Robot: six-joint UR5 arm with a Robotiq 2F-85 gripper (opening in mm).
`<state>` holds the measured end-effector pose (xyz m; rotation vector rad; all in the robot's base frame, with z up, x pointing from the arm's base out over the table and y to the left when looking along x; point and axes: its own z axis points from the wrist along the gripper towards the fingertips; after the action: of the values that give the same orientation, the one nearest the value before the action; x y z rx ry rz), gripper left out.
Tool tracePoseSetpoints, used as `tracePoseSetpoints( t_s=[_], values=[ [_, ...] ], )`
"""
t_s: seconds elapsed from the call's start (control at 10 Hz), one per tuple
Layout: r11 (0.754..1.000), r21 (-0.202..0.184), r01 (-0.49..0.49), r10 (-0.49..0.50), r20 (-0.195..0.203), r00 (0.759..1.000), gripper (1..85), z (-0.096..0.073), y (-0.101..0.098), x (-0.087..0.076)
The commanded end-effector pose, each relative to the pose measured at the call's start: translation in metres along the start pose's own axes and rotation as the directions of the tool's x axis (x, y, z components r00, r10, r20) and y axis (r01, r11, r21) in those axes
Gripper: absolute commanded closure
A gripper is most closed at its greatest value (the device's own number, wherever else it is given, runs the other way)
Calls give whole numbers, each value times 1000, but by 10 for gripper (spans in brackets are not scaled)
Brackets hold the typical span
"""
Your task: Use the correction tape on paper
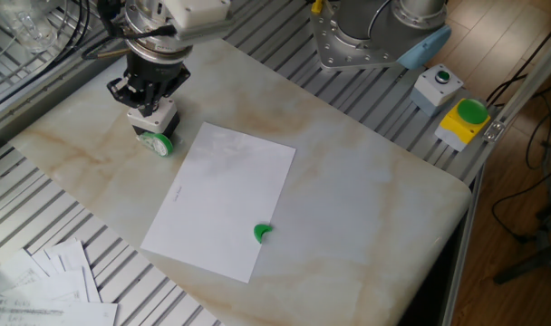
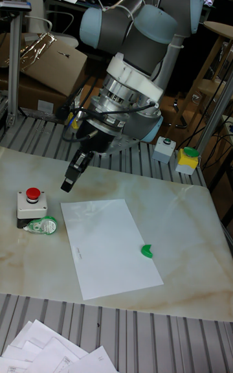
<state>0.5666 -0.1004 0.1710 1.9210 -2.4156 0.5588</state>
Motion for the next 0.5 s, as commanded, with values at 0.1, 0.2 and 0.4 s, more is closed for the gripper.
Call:
tracePoseSetpoints(
  t_s=[0.1, 0.2, 0.4],
  values=[
    [1000, -11, 25, -25, 19, 1000, 840, 4, 5, -3],
    [999, -20, 36, -36, 24, 999, 840, 3, 8, -4],
    [994, -46, 98, -99, -33, 995, 840, 3, 13, 12]
  ],
)
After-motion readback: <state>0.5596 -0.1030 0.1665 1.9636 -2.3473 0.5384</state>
